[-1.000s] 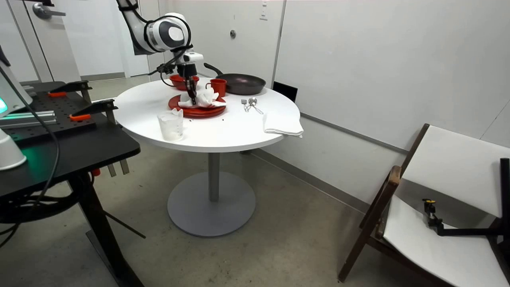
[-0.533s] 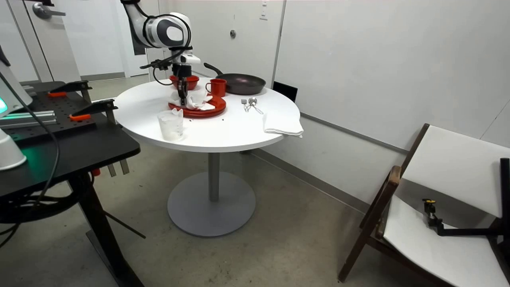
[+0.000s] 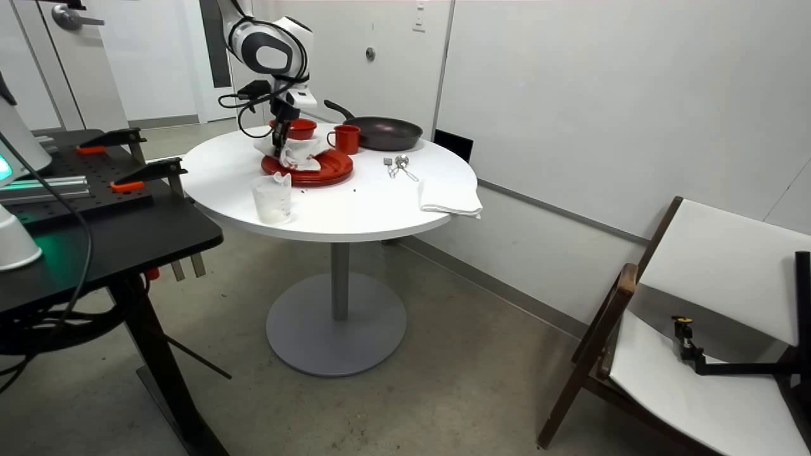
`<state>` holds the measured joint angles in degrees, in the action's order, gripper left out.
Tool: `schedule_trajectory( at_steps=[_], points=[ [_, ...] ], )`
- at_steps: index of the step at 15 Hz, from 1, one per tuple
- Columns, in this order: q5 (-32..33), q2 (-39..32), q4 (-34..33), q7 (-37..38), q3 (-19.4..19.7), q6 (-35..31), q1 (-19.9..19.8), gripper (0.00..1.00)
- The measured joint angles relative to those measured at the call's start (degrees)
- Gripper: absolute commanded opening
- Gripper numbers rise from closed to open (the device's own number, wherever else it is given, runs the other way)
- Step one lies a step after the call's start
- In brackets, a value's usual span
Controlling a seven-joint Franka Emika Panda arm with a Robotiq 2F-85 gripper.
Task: Use the tea towel to wipe the plate
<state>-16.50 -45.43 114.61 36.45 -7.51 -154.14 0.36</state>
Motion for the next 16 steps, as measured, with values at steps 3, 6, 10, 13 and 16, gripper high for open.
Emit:
schedule_trajectory(
  at_steps=[3, 6, 10, 13, 16],
  points=[
    [-6.79, 0.11, 0.17, -7.16, -4.38, -2.78, -3.75, 0.02],
    [-7.06, 0.28, 0.62, -7.57, -1.37, -6.97, -1.08, 0.02],
    [-5.42, 0.44, 1.98, -5.60, 8.39, -12.03, 7.86, 0.02],
    [-1.67, 0.13, 3.63, -1.24, 18.28, -14.36, 17.15, 0.02],
    [2.01, -0.95, 4.78, 3.86, 26.69, -14.55, 25.59, 0.03]
  ],
)
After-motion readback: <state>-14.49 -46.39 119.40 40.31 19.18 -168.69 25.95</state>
